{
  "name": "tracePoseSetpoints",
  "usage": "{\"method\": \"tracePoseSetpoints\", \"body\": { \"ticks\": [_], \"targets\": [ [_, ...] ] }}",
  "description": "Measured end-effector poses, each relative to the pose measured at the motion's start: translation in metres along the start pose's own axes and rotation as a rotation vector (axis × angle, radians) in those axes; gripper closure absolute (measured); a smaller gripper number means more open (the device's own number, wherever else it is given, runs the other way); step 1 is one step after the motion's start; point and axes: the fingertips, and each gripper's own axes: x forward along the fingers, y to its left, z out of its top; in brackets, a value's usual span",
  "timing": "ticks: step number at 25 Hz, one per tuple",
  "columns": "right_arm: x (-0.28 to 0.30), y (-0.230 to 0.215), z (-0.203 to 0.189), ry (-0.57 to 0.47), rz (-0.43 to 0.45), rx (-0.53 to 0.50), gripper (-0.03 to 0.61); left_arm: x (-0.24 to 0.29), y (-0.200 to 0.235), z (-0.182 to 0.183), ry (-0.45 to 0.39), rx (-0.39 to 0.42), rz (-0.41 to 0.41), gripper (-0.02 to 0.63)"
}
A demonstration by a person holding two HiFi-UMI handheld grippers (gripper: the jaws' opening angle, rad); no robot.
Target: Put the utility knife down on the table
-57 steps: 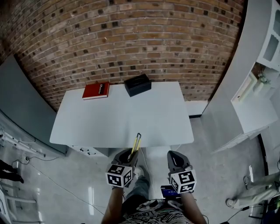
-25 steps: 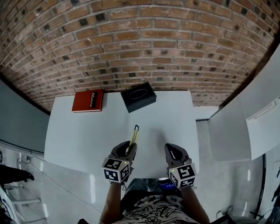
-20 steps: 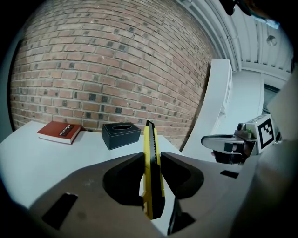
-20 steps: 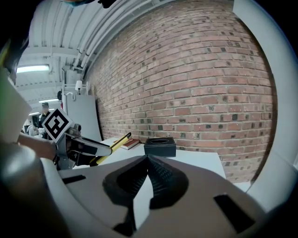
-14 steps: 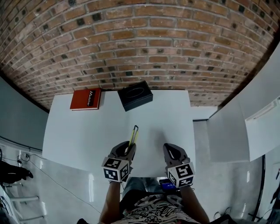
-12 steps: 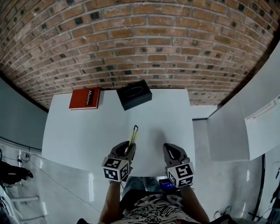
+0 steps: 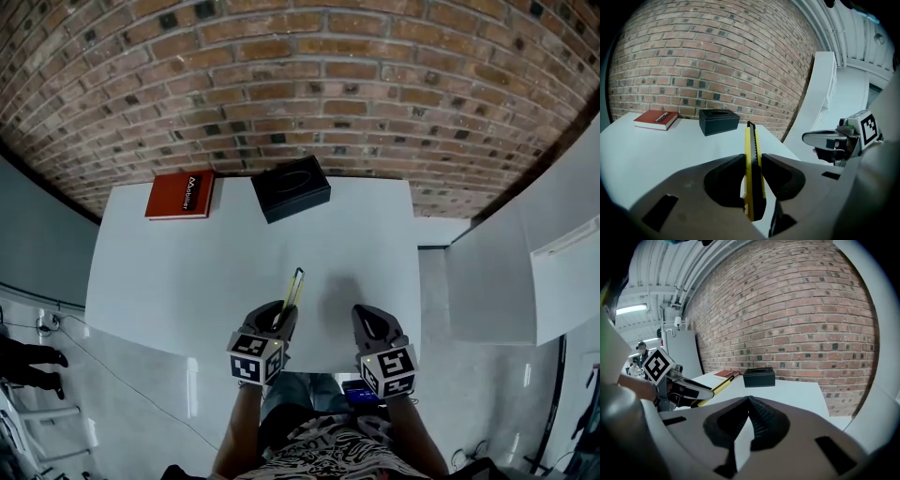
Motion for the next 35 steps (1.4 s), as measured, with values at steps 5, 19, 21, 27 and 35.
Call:
{"method": "tracePoseSetpoints", "body": {
  "ticks": [5,19,21,27,35],
  "targets": [
    [0.007,0.000,-0.010,0.018,0.016,0.013,0.578,0.009,0.004,-0.016,0.038,-0.013,0.000,0.497],
    [0.017,-0.018,-0.054,0.124,0.003,0.021,0.578,0.038,0.004,-0.073,0.168,0.011,0.000,0.497],
    [0.017,-0.019,-0.059,0.136,0.004,0.023,0.578,0.041,0.005,-0.078,0.179,0.010,0.001,0.497],
    [0.018,-0.026,-0.069,0.154,-0.004,0.032,0.578,0.052,0.007,-0.092,0.217,0.033,0.010,0.497],
    [0.017,-0.029,-0.084,0.173,-0.008,0.059,0.578,0.061,0.007,-0.110,0.260,0.054,0.016,0.497]
  ]
}}
